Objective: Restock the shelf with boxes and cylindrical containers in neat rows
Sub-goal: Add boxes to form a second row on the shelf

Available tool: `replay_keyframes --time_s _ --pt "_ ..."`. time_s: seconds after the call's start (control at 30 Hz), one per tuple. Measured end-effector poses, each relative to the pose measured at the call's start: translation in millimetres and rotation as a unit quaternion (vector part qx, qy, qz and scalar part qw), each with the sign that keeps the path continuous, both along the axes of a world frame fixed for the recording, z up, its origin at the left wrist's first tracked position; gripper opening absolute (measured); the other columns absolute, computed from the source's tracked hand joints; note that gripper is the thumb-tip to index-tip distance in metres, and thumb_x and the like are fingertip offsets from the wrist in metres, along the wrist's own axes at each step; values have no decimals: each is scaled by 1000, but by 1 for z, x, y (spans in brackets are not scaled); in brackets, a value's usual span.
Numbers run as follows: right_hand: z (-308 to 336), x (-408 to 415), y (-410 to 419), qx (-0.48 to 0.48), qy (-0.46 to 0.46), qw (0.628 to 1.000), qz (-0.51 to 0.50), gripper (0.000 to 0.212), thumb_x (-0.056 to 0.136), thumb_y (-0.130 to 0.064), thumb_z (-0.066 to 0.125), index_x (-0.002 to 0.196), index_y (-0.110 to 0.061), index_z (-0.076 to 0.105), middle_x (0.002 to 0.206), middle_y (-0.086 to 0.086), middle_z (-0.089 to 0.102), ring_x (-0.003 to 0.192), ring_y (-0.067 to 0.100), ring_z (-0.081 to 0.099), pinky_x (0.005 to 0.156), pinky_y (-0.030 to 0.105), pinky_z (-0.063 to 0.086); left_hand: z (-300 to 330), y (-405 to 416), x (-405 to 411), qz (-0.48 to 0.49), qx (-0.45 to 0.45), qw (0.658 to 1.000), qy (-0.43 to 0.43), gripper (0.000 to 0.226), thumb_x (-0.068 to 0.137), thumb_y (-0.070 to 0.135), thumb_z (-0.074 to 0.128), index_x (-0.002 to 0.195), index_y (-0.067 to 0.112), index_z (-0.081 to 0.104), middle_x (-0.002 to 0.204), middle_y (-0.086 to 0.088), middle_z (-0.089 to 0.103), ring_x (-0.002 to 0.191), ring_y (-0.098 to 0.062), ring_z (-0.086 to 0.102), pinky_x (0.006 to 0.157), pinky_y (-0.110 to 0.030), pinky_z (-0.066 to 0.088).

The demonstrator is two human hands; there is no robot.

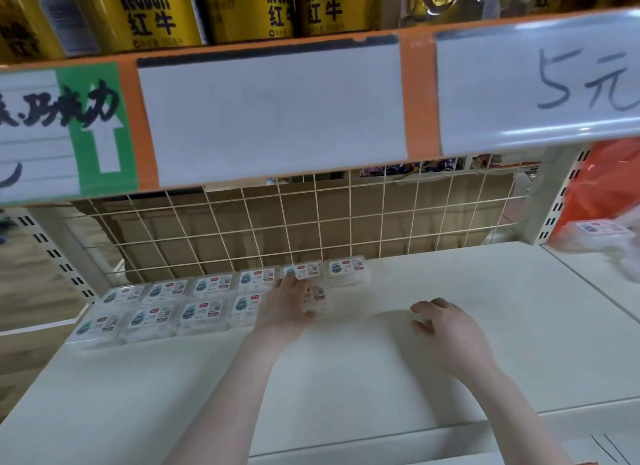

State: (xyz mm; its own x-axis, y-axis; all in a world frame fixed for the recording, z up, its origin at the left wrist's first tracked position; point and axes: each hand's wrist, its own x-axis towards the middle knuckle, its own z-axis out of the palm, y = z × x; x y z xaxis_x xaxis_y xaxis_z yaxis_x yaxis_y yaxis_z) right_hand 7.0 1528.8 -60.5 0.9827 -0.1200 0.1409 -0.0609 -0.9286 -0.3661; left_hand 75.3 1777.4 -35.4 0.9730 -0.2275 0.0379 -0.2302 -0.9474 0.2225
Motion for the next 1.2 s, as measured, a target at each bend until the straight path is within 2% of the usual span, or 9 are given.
replay_keyframes --time_s 0.23,0.4,0.53,0.67,0.87,0.97,1.2 --pt "2 -5 -19 2 -7 1000 -4 29 92 -26 50 119 -23 59 109 -2 58 101 18 56 73 28 44 -1 -14 -15 35 -19 999 -21 53 90 33 56 139 21 39 140 1 38 130 -21 34 103 -34 35" --pt "5 -13 -42 16 -22 999 -20 29 92 -25 50 119 -21 60 111 1 59 103 20 55 76 29 44 -8 -33 -39 90 -71 990 -77 43 89 28 59 130 19 50 131 -2 47 124 -25 41 98 -31 36" --pt "3 -23 -63 23 -24 999 -23 29 91 -24 52 118 -19 62 108 5 61 102 25 57 76 32 43 -12 -52 -64 136 -42 987 -76 50 92 33 53 139 20 42 139 -3 43 130 -23 36 98 -33 38" --pt "1 -38 -80 35 -30 998 -41 26 90 -21 54 114 -17 64 103 8 62 100 28 57 73 35 44 -12 -69 -90 155 -69 981 -99 46 88 27 59 131 14 51 131 -7 51 122 -27 44 94 -36 40" --pt "7 -73 -94 68 -77 991 -86 28 88 -20 59 115 -13 64 110 10 62 101 31 58 74 33 42 -2 -84 -122 133 -86 984 -84 47 92 34 53 136 21 44 140 2 42 129 -19 36 99 -31 34" --pt "10 -100 -95 71 -121 984 -114 26 87 -17 60 112 -10 65 105 13 64 96 33 58 69 32 39 6 -87 -141 114 -100 985 -84 49 93 35 51 139 20 42 141 3 40 130 -17 34 102 -30 32" --pt "14 -182 -96 56 -154 969 -185 27 86 -15 61 112 -11 65 105 13 63 94 35 57 72 38 44 15 -92 -195 61 -109 989 -75 50 94 37 49 141 21 39 142 2 38 131 -18 33 105 -29 32"
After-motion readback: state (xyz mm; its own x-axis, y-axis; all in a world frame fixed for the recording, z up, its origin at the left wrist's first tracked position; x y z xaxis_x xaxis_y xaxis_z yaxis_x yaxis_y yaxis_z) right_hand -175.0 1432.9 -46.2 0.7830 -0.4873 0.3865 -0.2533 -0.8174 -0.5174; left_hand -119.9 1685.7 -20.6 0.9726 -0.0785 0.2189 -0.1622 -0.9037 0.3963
